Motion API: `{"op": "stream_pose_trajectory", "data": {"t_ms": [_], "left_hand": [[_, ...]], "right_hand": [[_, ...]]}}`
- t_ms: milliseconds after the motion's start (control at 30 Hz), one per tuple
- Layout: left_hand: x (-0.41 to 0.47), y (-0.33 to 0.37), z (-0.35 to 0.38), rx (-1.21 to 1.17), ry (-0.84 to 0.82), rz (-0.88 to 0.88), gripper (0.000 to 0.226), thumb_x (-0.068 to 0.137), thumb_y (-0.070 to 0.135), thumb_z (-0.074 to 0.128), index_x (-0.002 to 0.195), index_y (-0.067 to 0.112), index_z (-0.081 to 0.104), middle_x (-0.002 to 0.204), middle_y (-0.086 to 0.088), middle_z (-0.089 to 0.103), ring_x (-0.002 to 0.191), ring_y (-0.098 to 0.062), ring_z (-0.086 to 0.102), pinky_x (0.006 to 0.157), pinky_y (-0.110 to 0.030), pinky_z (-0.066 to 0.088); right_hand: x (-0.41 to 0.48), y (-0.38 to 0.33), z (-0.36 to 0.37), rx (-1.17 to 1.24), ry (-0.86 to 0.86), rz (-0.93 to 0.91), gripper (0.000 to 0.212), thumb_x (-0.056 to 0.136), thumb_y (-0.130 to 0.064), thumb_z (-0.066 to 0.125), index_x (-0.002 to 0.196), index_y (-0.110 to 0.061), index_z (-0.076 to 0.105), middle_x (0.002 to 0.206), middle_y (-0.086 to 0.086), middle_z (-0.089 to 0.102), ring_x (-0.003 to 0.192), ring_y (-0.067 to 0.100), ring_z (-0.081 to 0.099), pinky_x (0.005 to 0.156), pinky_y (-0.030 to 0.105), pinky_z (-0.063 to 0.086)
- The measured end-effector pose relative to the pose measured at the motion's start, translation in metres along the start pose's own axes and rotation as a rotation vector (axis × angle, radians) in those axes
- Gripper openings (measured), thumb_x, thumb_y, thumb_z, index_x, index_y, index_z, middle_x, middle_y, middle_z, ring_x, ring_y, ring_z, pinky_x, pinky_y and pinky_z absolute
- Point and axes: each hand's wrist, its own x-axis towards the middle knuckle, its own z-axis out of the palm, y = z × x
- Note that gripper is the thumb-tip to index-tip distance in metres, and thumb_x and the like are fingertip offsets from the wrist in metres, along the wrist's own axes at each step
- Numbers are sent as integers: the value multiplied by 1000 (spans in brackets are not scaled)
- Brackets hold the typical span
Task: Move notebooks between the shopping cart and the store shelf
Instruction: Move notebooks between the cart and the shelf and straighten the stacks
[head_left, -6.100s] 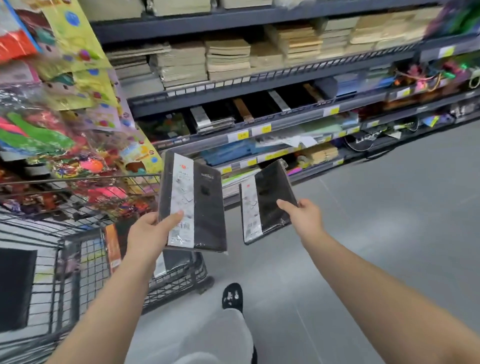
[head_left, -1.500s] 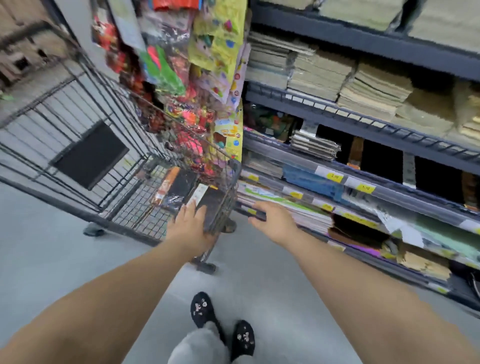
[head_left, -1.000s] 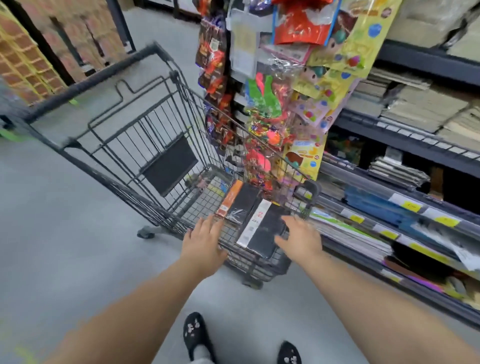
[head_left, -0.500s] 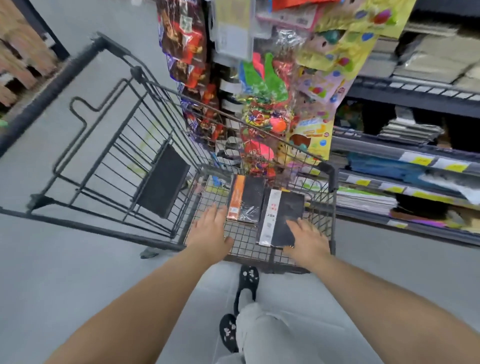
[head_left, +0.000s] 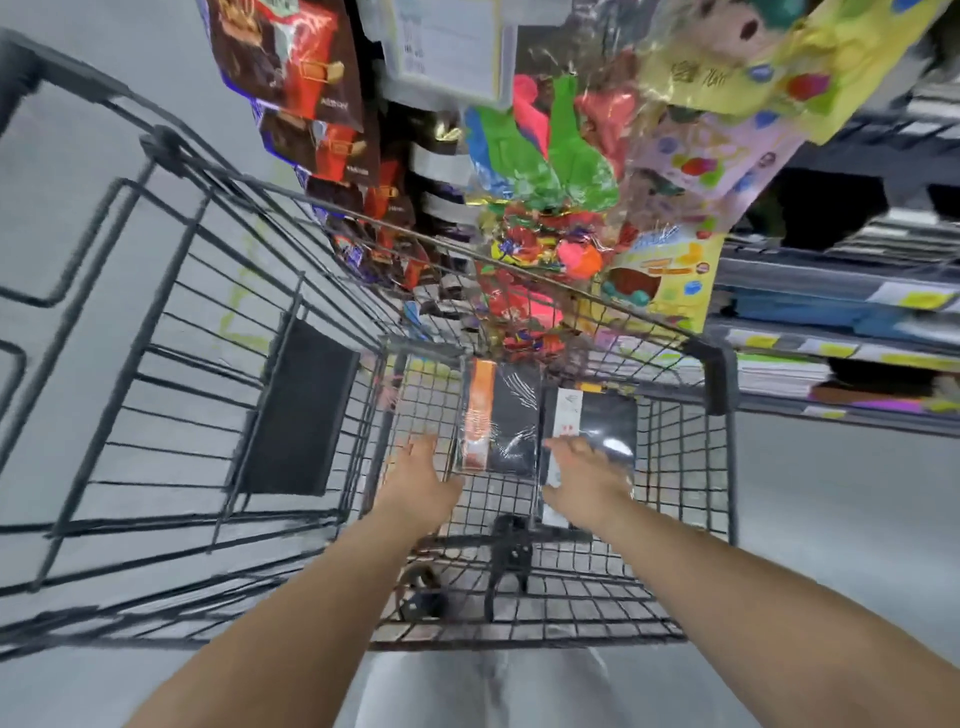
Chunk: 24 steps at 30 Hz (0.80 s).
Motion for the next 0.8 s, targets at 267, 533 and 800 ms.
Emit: {"op": "stream_pose_trajectory", "data": {"t_ms": [267, 533, 800], "left_hand": [[67, -16, 16, -5, -162, -79, 76, 89, 28, 59, 151, 17, 16, 154, -12, 26, 132, -35, 41, 110, -43, 36], [150, -18, 55, -220, -147, -159, 93, 77, 31, 78, 149, 15, 22, 150, -13, 37, 134, -32, 41, 111, -43, 34], [185, -17, 84, -183, -61, -106, 62, 76, 41, 76, 122, 12, 47, 107, -4, 63, 64, -9, 53, 48, -21, 35]], "right_hand": [[29, 8, 34, 23, -34, 150, 63, 94, -40, 46, 149, -24, 19, 156, 8, 24, 139, 31, 31, 110, 46, 30], [70, 12, 66, 128, 52, 218, 61, 96, -33, 47, 149, -32, 18, 160, -3, 12, 146, 21, 16, 116, 50, 14], [98, 14, 96, 285, 258, 183, 54, 89, -26, 53, 141, -24, 39, 148, 1, 38, 135, 22, 35, 111, 40, 29]]}}
